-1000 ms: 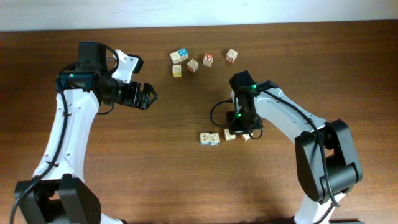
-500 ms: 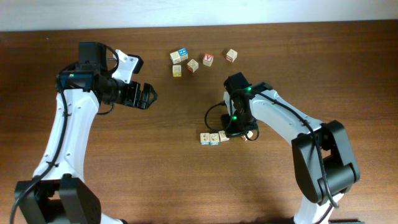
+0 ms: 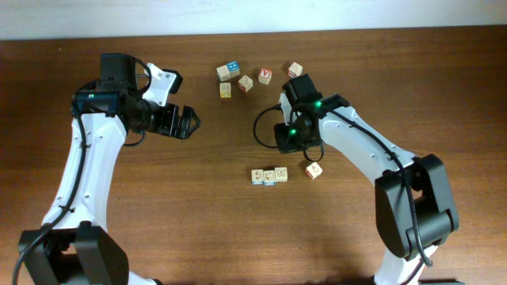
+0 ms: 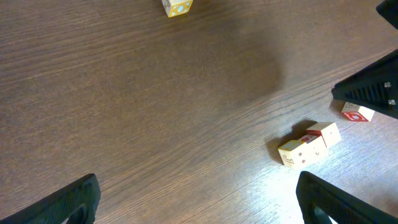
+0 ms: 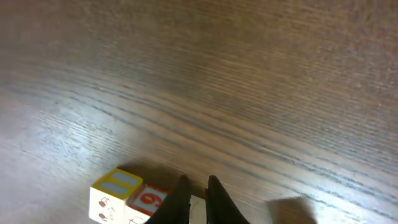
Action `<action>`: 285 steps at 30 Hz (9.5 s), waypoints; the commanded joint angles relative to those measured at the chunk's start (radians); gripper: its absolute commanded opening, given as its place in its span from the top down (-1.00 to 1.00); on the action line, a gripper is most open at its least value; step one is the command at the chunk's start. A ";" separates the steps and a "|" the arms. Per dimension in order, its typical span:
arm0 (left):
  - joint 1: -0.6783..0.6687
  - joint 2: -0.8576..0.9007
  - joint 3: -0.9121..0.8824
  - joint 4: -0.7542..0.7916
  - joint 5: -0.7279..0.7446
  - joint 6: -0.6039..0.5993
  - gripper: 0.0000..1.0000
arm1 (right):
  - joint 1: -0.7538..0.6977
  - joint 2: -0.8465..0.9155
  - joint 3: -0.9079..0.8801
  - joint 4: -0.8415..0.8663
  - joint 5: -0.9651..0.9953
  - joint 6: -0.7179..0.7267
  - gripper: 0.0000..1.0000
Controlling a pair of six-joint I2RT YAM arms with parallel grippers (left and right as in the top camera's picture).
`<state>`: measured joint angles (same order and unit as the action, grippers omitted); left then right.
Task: Rotate 4 blocks
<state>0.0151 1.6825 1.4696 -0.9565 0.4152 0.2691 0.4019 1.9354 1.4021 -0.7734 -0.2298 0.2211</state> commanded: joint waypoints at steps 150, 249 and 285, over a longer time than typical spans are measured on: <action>-0.001 0.000 0.004 0.002 0.004 0.005 -0.98 | -0.074 -0.018 0.063 -0.209 -0.076 -0.022 0.92; -0.333 0.074 -0.604 0.604 0.159 -0.604 1.00 | -0.206 -0.097 -0.388 0.120 -0.349 0.150 0.92; -0.324 0.074 -0.603 0.600 0.169 -0.605 1.00 | -0.153 -0.170 -0.386 0.120 -0.463 0.056 0.92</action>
<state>-0.3077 1.7489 0.8742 -0.3584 0.5610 -0.3584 0.2283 1.7992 1.0233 -0.6506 -0.6376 0.2874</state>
